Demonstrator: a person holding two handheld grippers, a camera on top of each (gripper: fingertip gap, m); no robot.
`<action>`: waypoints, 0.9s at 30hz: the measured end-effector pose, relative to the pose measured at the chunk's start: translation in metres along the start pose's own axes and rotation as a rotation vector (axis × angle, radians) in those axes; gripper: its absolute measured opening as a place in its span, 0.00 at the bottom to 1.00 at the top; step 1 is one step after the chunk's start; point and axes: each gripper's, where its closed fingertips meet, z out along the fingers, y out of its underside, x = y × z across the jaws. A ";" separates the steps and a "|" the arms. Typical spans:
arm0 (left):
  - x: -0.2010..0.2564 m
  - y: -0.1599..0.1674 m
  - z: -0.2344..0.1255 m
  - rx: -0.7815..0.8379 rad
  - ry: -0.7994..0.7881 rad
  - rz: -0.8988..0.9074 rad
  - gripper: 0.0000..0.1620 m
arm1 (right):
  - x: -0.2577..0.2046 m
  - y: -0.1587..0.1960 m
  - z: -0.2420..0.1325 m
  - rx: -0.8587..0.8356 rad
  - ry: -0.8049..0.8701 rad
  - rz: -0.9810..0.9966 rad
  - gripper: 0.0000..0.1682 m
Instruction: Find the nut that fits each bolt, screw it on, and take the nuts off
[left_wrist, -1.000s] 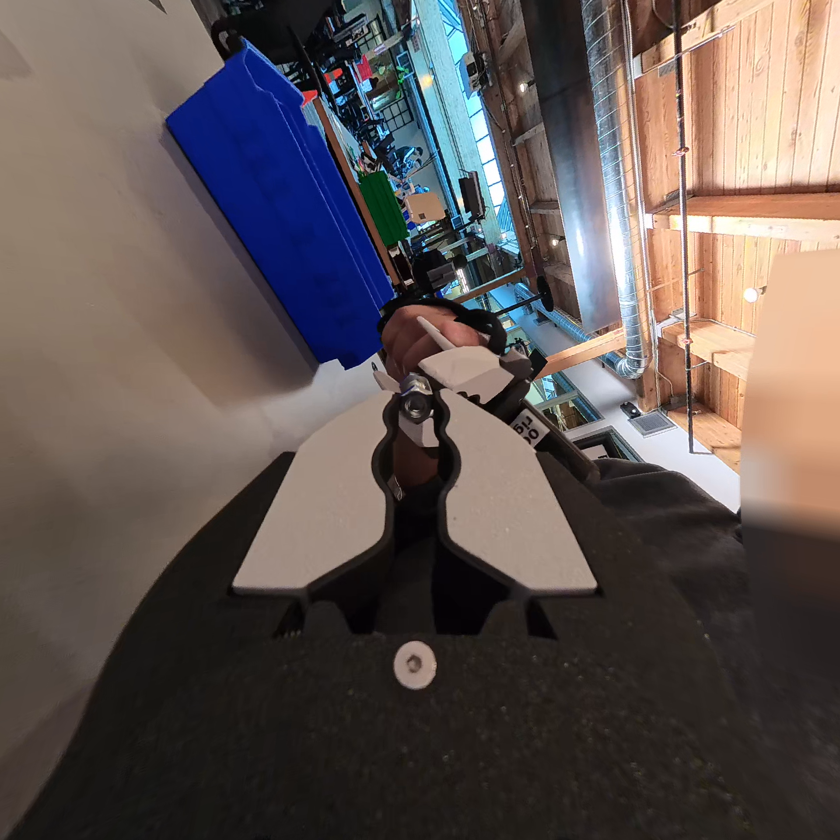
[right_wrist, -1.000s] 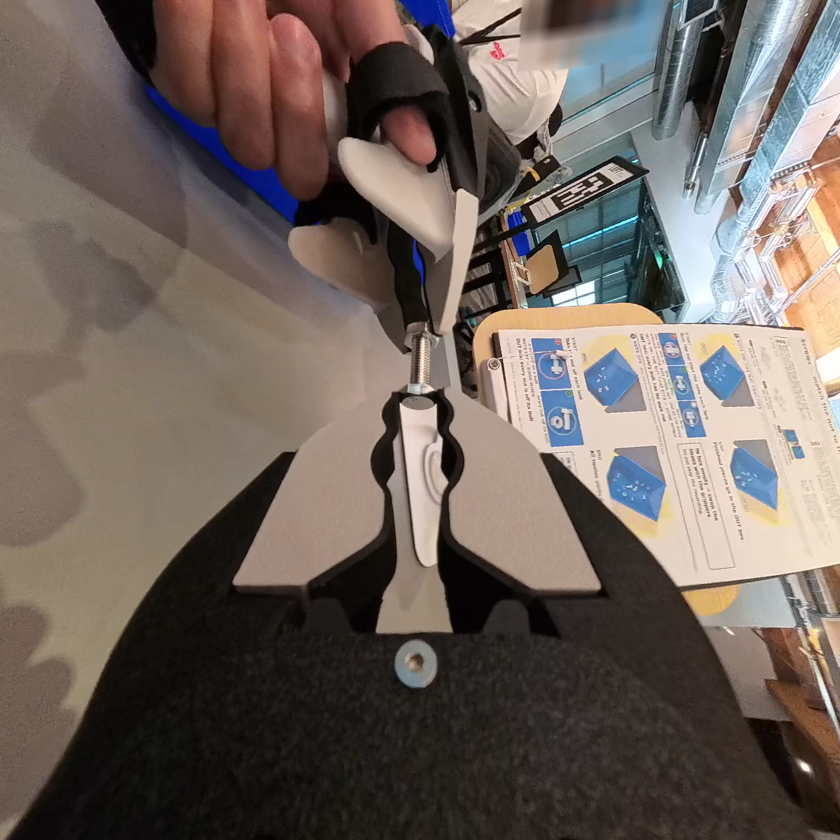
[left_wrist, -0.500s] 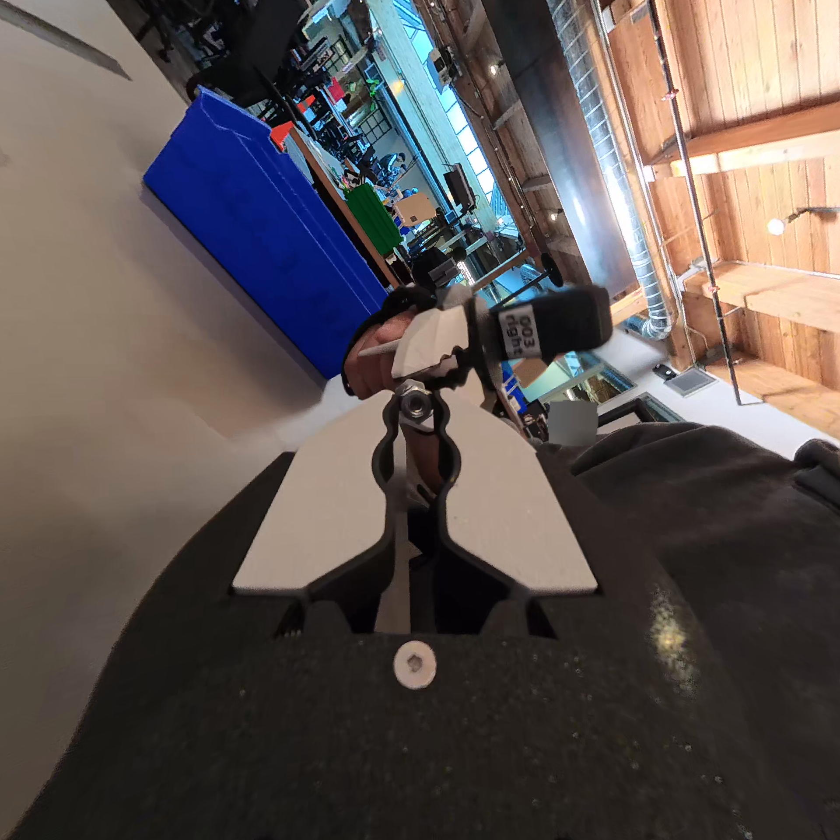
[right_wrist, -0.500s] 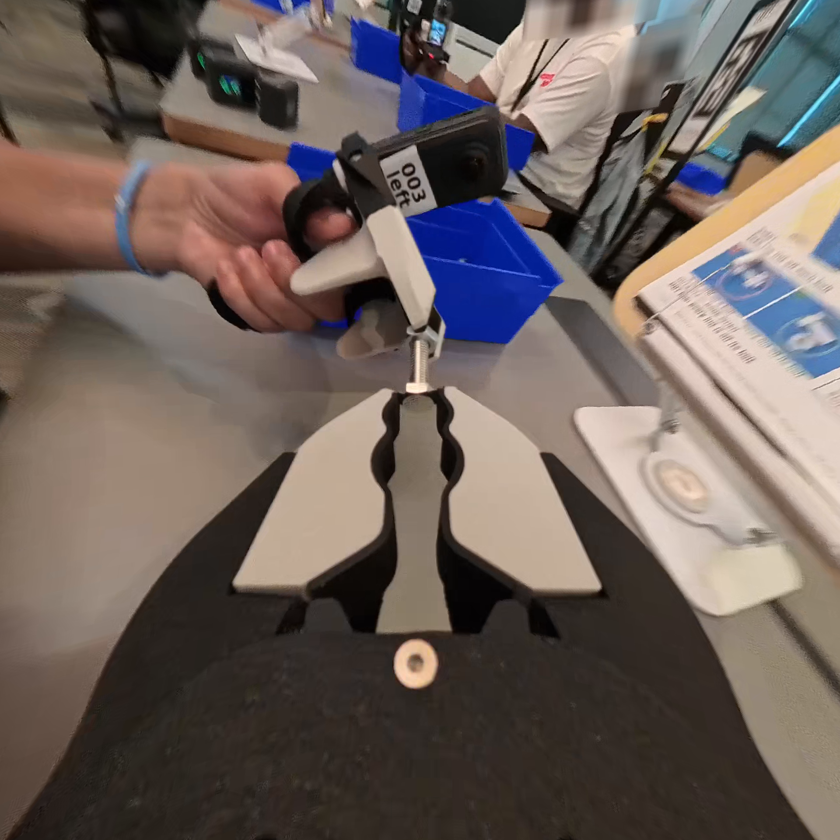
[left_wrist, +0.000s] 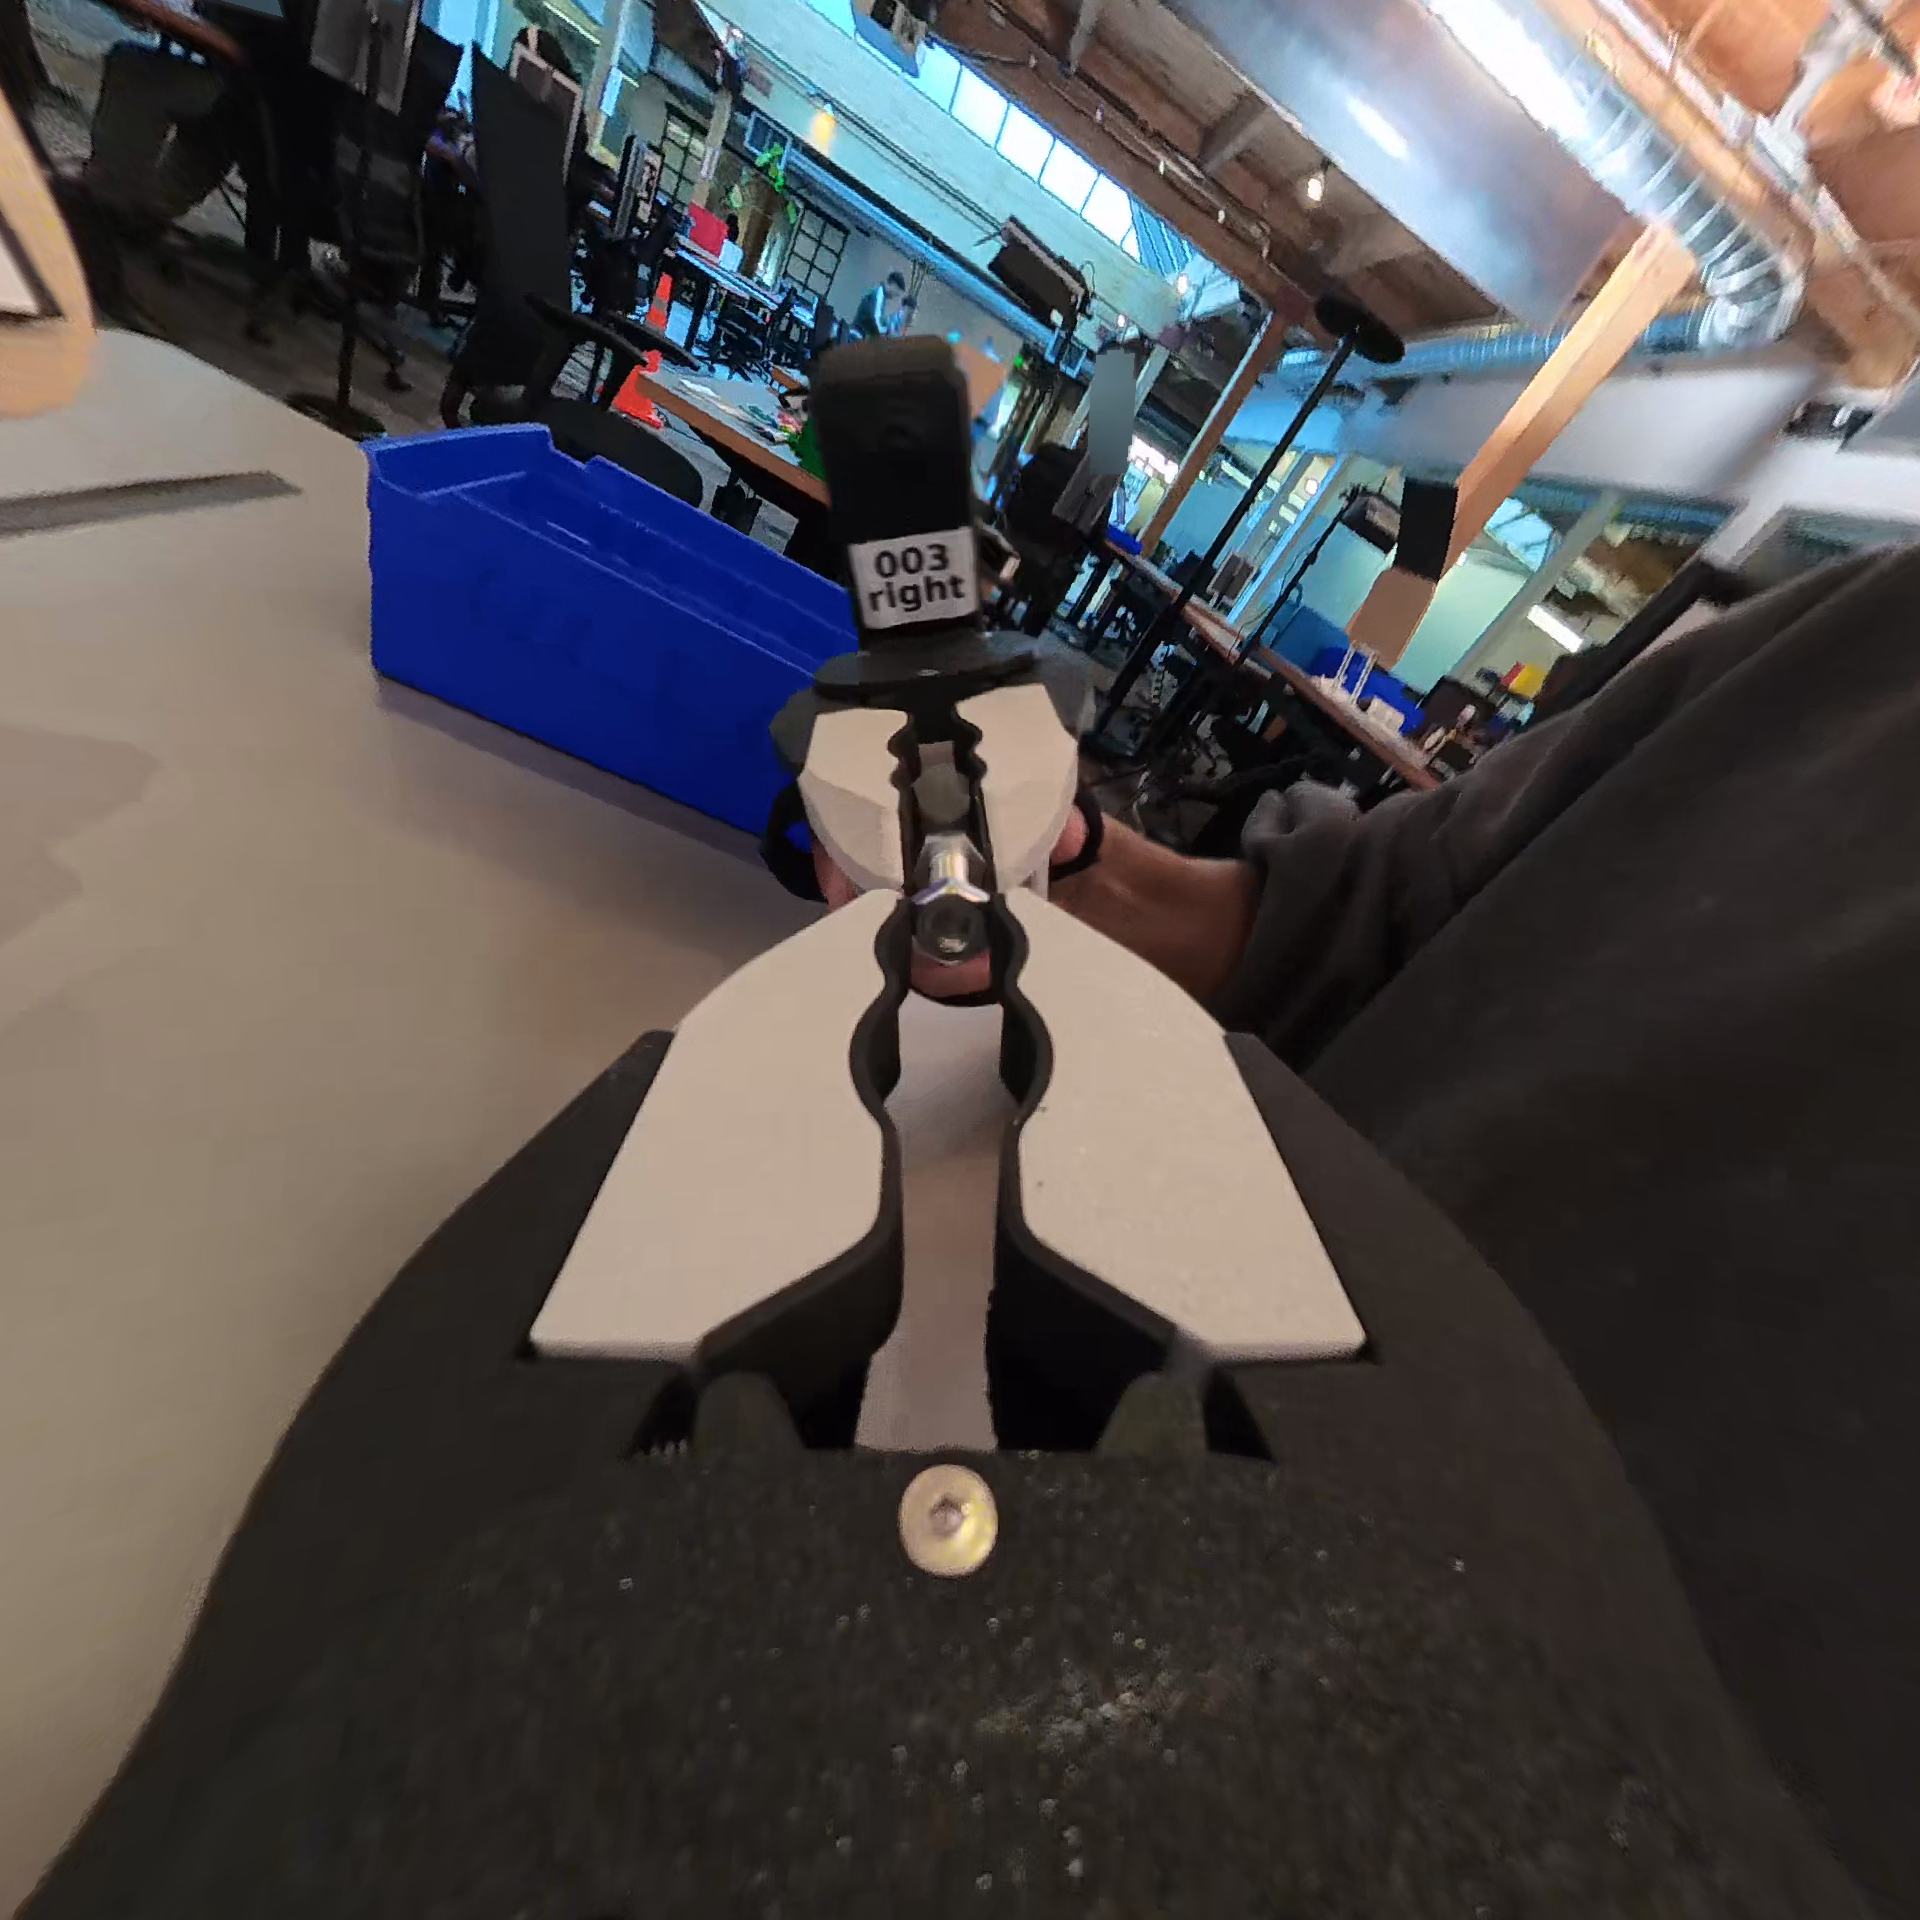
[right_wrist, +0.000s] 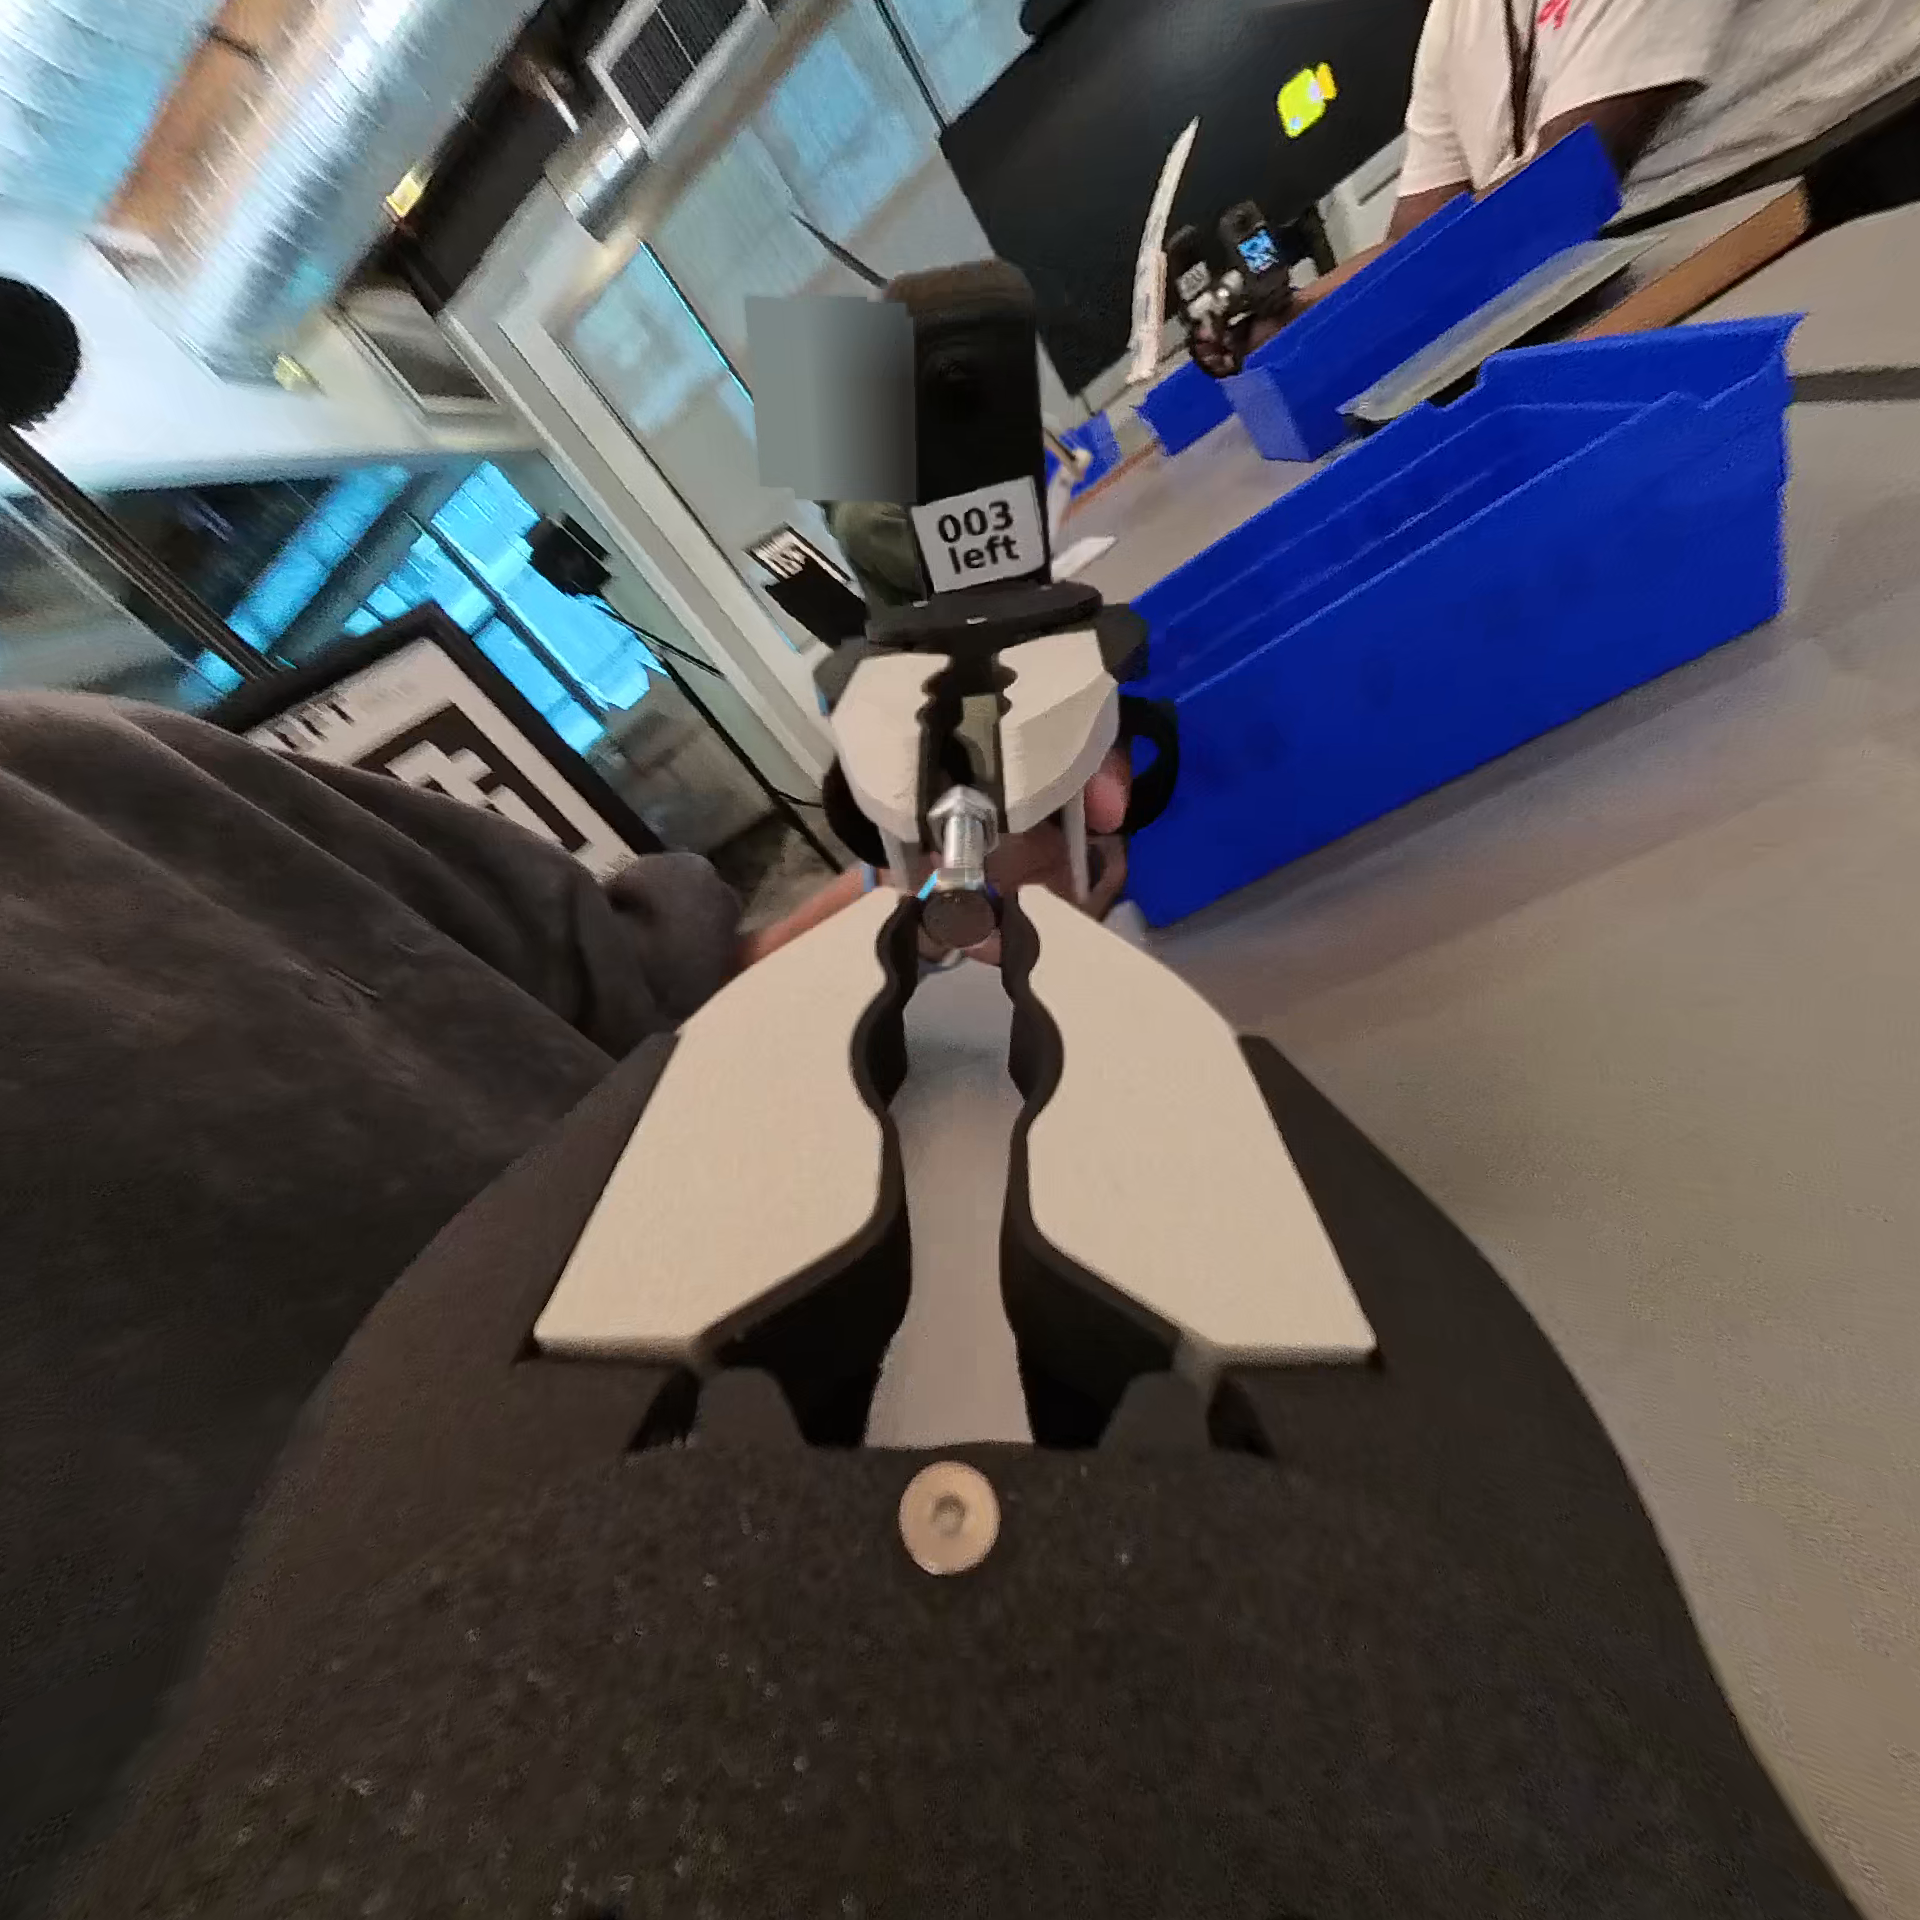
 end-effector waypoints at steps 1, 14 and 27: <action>0.003 0.000 0.000 -0.013 0.000 0.052 0.09 | -0.003 0.000 0.000 0.009 -0.033 0.042 0.09; 0.009 -0.007 -0.003 -0.135 -0.105 0.398 0.27 | -0.011 -0.004 -0.001 0.094 -0.152 0.166 0.09; 0.015 0.014 0.002 -0.100 -0.007 -0.007 0.29 | -0.004 -0.004 -0.002 -0.083 0.114 -0.362 0.09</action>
